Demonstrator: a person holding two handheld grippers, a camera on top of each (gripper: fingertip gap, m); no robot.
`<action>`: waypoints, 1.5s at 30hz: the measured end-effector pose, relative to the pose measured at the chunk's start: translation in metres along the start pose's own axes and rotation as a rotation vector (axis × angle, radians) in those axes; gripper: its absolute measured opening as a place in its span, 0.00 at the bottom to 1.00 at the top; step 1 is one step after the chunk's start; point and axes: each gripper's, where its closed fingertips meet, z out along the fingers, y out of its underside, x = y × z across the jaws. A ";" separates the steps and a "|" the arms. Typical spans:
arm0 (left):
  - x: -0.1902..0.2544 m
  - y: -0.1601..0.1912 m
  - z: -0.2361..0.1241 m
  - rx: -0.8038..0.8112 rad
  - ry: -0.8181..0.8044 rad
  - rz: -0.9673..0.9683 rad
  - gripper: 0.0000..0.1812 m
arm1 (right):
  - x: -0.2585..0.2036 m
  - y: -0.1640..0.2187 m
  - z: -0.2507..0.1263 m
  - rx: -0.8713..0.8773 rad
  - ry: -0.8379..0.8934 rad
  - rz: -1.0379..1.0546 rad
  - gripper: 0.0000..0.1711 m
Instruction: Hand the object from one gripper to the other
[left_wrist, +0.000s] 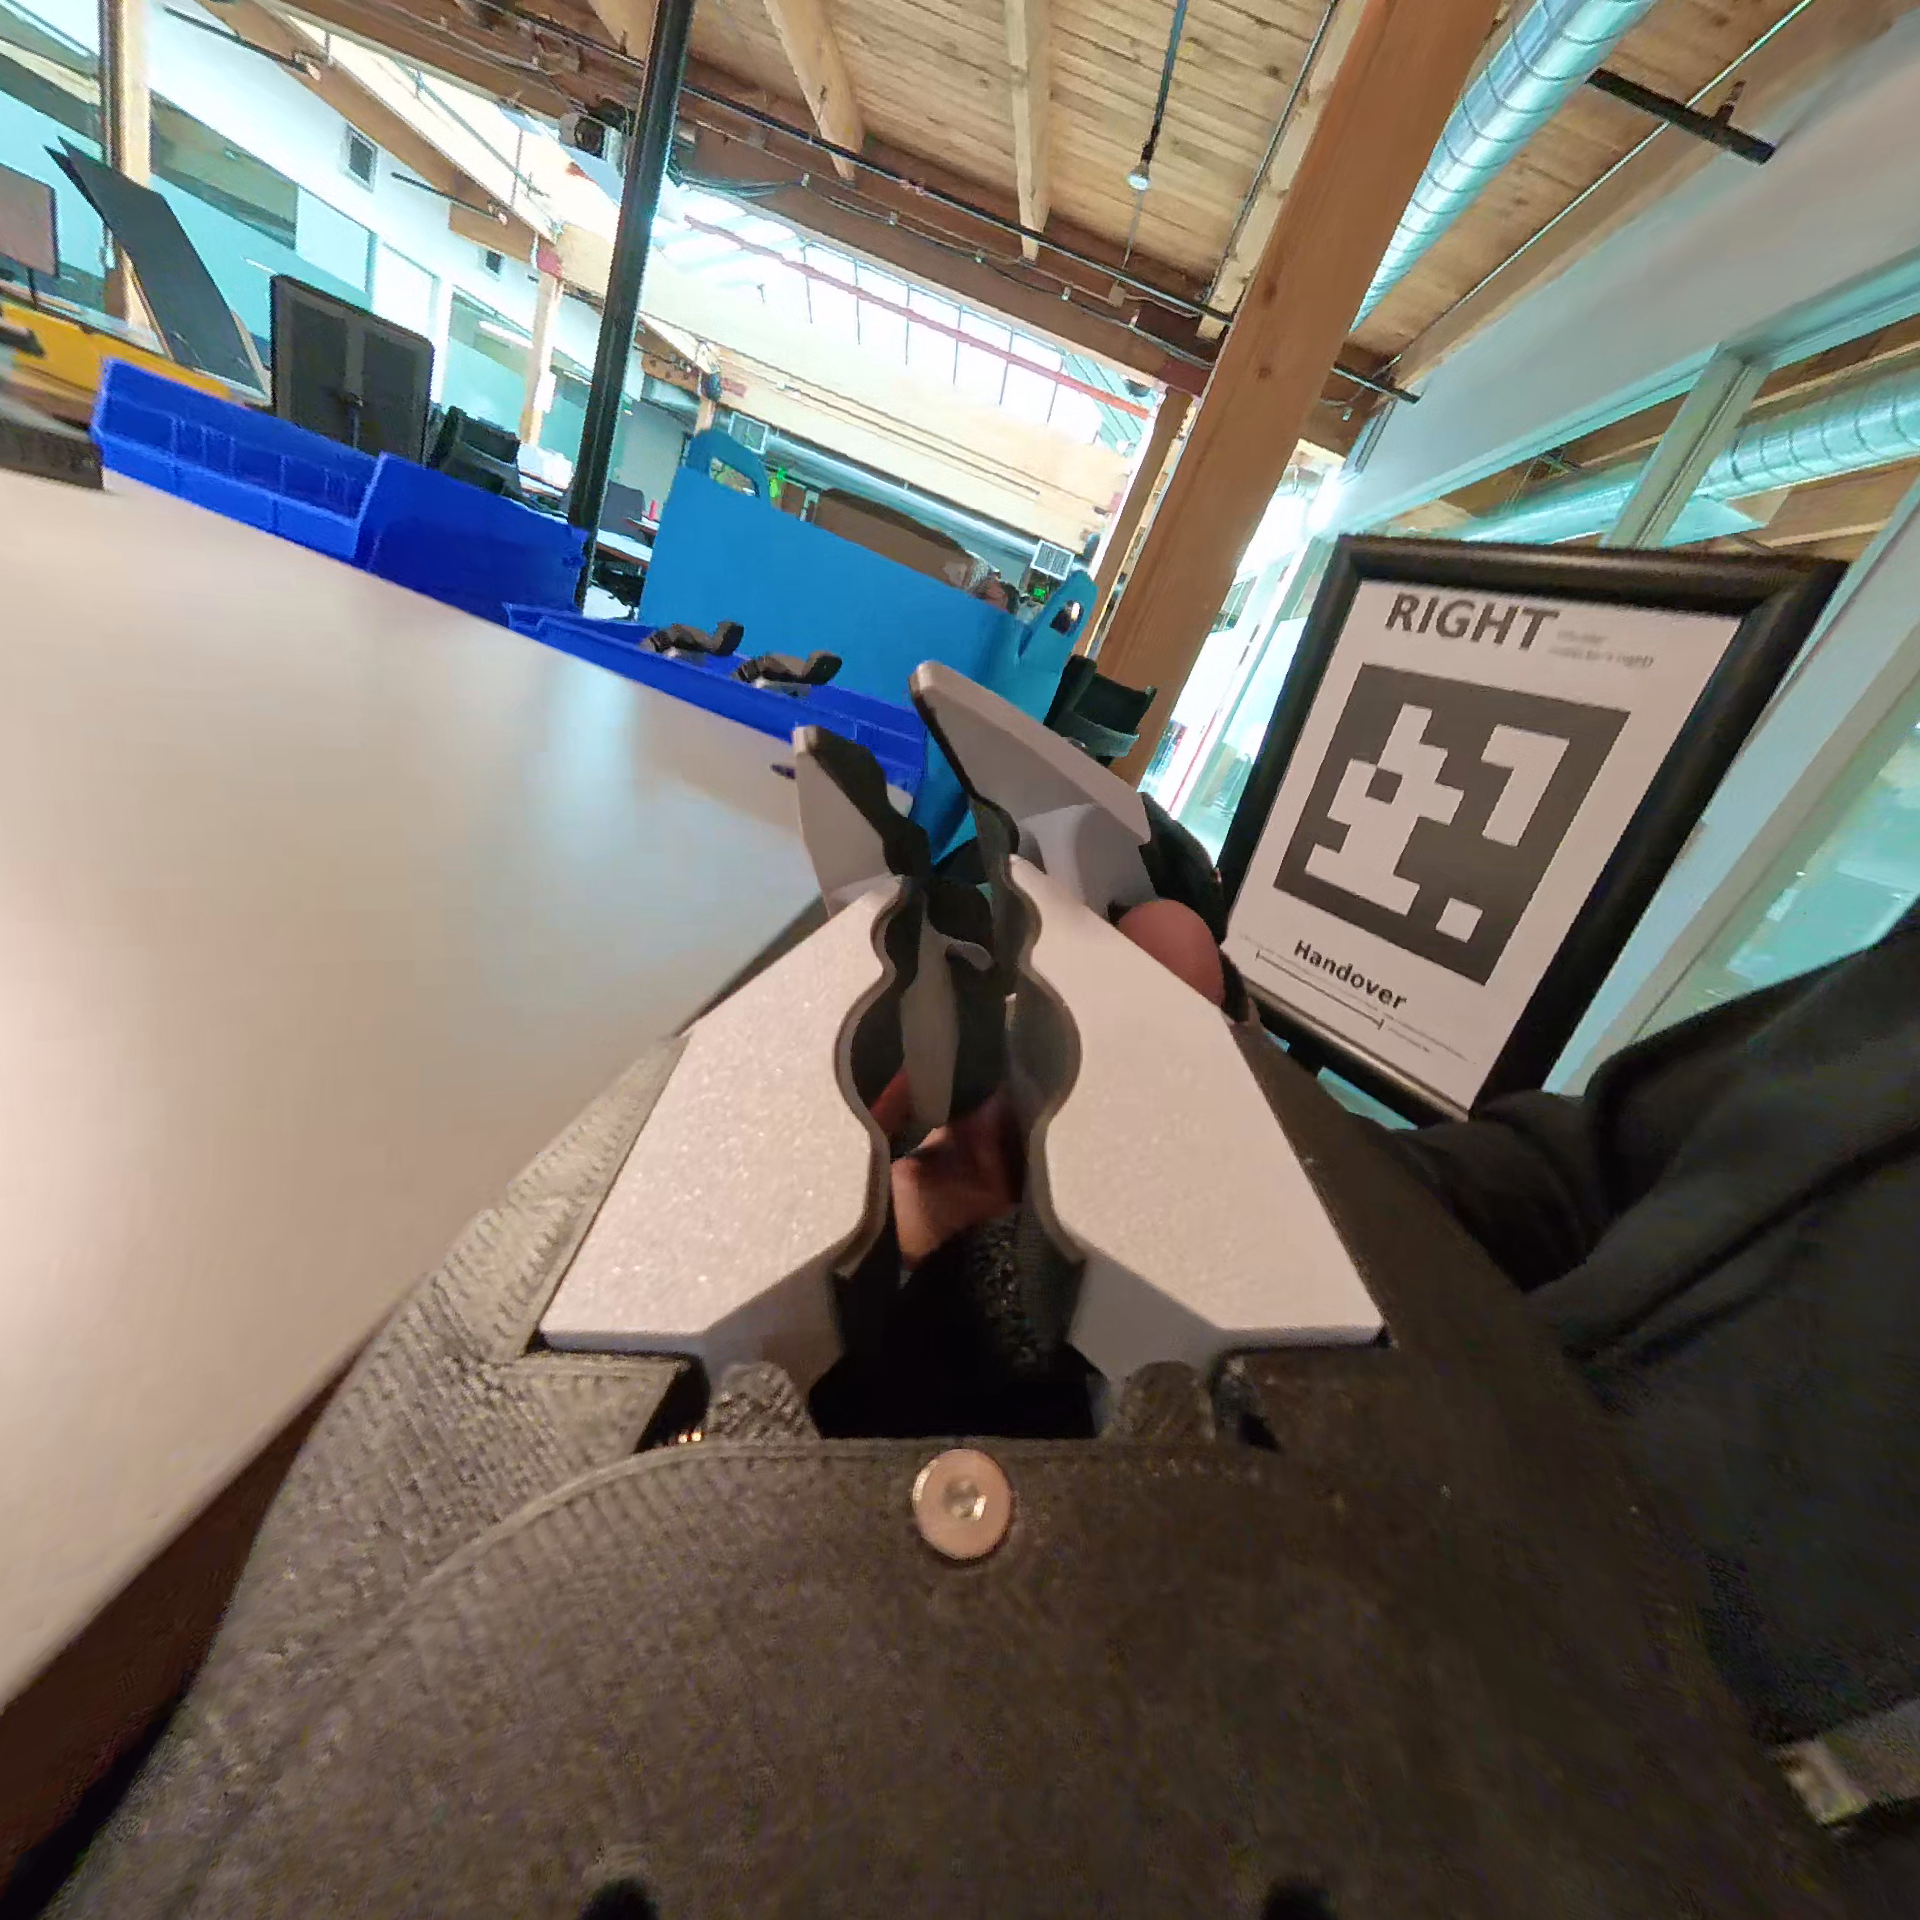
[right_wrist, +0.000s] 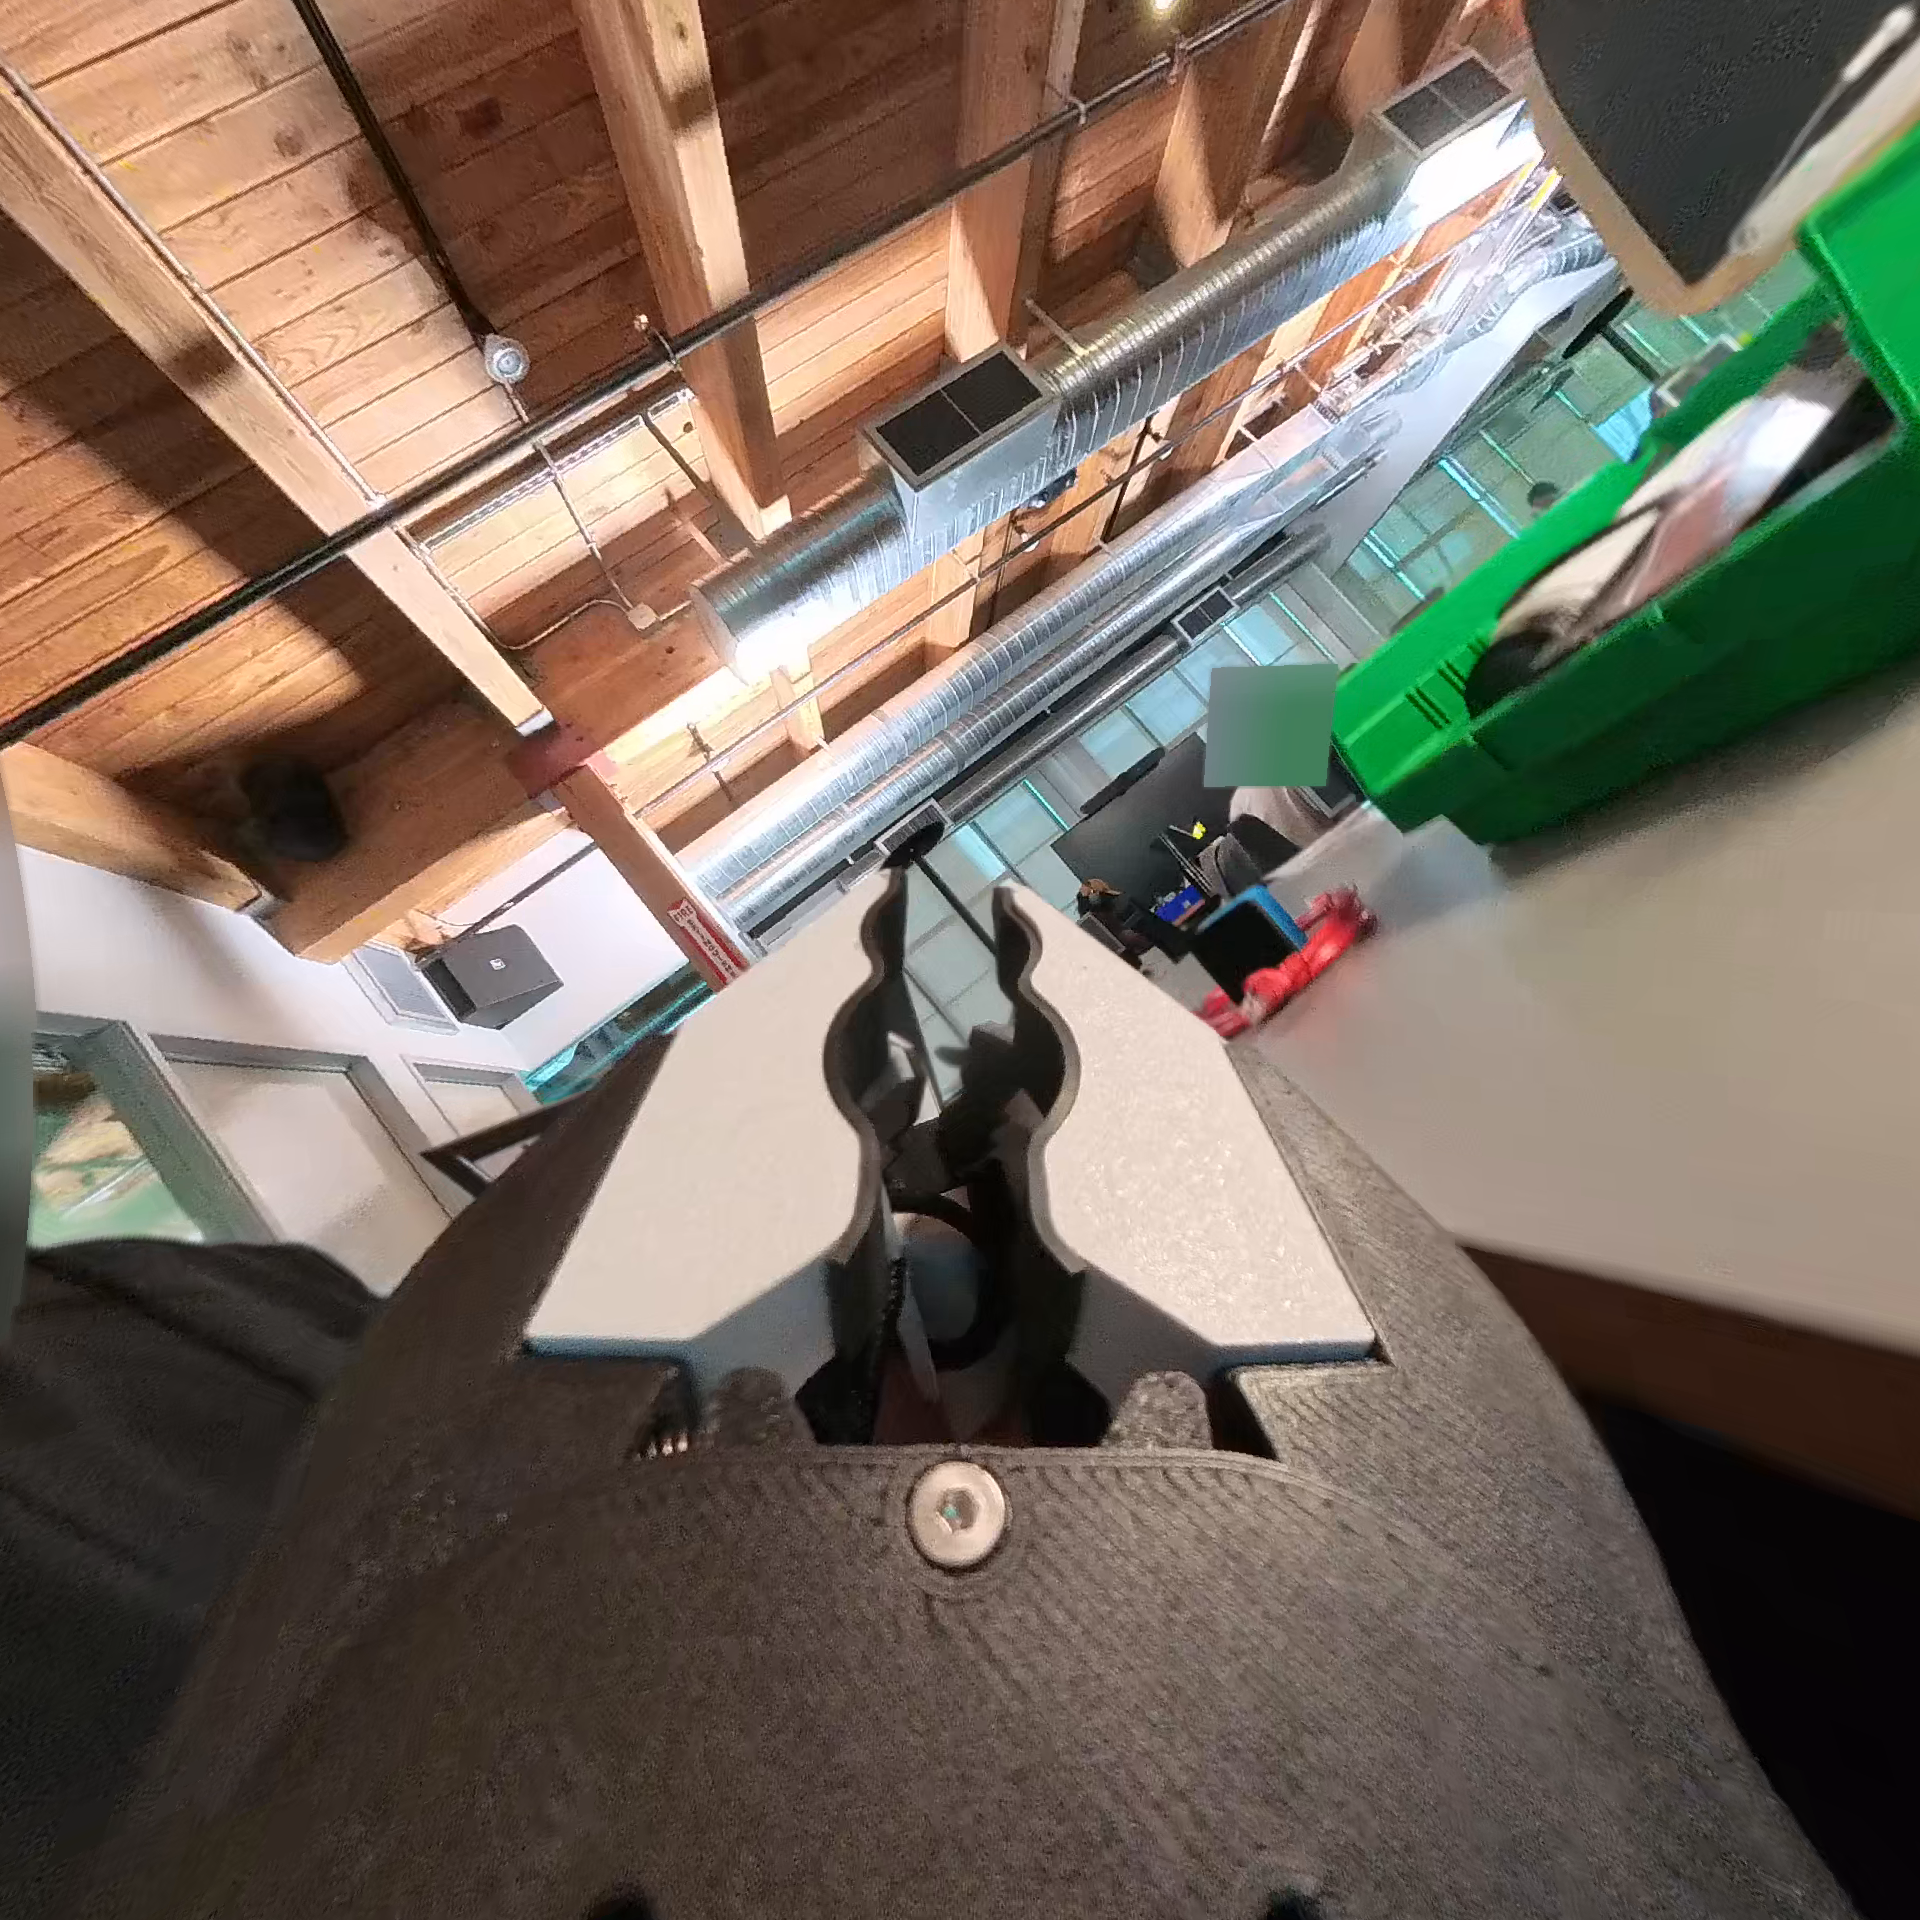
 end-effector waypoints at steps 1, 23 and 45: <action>0.001 -0.011 0.001 0.001 -0.001 0.005 0.08 | -0.005 -0.008 0.008 -0.003 -0.006 -0.006 0.10; -0.126 -0.184 -0.081 0.342 -0.275 -0.145 0.09 | 0.061 -0.079 0.081 0.076 0.089 -0.008 0.13; -0.274 -0.119 -0.070 -0.593 -0.788 -0.096 0.28 | 0.175 -0.070 0.093 -0.437 0.500 -0.278 0.19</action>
